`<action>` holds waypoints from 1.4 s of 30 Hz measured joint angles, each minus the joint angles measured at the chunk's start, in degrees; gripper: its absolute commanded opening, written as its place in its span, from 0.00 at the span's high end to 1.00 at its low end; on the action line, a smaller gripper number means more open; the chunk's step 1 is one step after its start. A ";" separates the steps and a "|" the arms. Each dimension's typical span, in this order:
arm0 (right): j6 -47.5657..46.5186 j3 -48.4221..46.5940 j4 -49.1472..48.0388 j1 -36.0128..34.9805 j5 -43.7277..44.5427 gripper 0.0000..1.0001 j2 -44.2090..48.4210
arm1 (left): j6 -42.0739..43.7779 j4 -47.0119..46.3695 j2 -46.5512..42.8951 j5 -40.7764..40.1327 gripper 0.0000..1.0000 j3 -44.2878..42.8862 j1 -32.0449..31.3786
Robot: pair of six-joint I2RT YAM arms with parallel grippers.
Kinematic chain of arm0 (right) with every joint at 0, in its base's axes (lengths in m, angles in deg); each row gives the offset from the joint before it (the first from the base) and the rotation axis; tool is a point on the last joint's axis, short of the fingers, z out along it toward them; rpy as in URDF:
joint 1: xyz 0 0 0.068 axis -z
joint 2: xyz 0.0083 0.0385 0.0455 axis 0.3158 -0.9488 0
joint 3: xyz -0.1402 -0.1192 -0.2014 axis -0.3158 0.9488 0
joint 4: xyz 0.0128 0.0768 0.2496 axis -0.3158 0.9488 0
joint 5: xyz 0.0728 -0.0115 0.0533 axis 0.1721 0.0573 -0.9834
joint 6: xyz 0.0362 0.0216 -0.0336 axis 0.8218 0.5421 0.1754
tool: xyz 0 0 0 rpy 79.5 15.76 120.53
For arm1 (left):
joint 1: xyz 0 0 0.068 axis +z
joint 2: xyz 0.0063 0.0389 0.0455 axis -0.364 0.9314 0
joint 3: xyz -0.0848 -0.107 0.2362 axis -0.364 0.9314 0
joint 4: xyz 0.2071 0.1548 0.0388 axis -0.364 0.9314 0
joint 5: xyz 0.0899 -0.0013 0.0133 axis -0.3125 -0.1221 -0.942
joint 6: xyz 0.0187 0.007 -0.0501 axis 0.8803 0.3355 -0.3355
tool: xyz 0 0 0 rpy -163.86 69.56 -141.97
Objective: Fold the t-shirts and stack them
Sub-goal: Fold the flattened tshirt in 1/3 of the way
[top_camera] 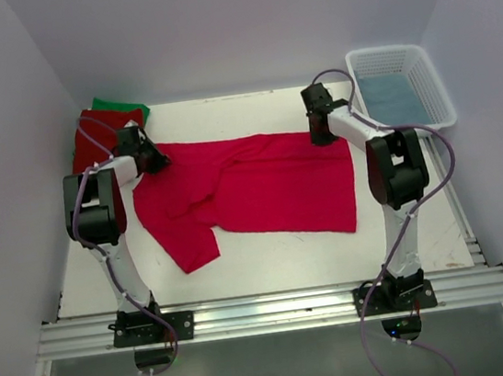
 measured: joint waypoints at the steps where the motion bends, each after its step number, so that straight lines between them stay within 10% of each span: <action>1: -0.02 -0.70 0.04 0.00 -0.02 1.00 -0.44 | -0.04 -0.22 0.85 0.37 1.00 -1.07 0.35; 30: 5.55 2.45 -1.36 0.50 5.09 1.00 -2.80 | -1.42 -1.79 3.04 6.84 1.00 -2.60 4.81; 42: 4.24 -19.87 12.11 2.73 9.11 1.00 -15.82 | -1.62 -1.49 2.84 8.41 1.00 -2.16 5.84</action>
